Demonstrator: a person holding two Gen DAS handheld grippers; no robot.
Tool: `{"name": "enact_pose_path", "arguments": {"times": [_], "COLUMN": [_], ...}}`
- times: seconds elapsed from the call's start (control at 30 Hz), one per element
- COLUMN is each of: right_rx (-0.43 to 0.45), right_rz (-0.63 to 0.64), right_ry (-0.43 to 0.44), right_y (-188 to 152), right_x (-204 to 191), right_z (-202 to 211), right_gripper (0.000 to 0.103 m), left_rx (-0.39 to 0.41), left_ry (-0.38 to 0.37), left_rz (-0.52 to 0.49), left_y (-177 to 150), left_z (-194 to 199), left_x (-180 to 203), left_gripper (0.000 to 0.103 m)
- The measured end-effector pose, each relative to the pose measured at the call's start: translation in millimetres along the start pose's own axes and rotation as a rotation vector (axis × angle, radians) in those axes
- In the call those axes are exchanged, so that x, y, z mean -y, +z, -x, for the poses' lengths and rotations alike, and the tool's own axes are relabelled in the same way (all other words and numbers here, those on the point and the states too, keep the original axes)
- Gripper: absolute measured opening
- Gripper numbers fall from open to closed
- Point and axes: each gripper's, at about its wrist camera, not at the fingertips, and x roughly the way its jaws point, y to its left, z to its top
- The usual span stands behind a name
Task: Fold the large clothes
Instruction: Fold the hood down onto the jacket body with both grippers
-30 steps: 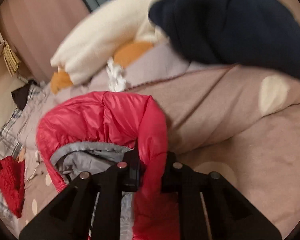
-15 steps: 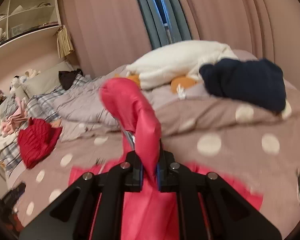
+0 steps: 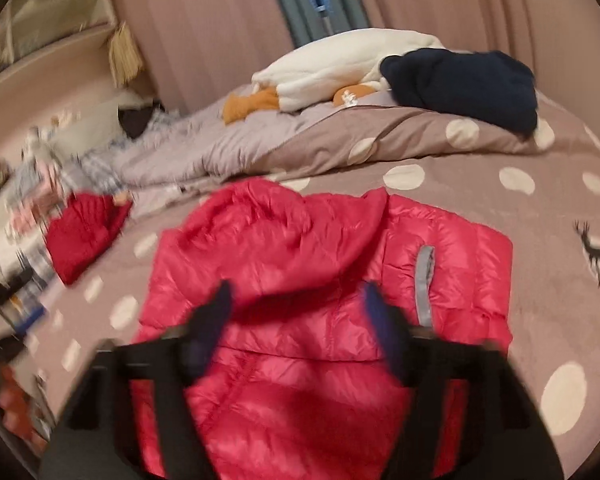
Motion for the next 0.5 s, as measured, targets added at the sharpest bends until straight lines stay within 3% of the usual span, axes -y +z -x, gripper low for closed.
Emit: {"name": "enact_pose_path", "arguments": {"times": [0.1, 0.27, 0.4, 0.5], "right_rx": [0.000, -0.031, -0.076, -0.067], "right_rz": [-0.044, -0.162, -0.358, -0.506], "right_ry": [0.033, 0.055, 0.166, 0.281], "right_y": [-3, -7, -15, -21], "right_x": [0, 16, 32, 42], "right_z": [7, -19, -53, -75], "right_gripper": [0.082, 0.085, 0.085, 0.082], "left_rx": [-0.036, -0.133, -0.195, -0.344], "left_ry": [0.002, -0.029, -0.058, -0.115], "left_rz": [-0.002, 0.040, 0.033, 0.079], "left_y": [-2, -12, -16, -18], "left_z": [-23, -69, -112, -160], "left_x": [5, 10, 21, 27], "left_gripper": [0.084, 0.084, 0.084, 0.084]}}
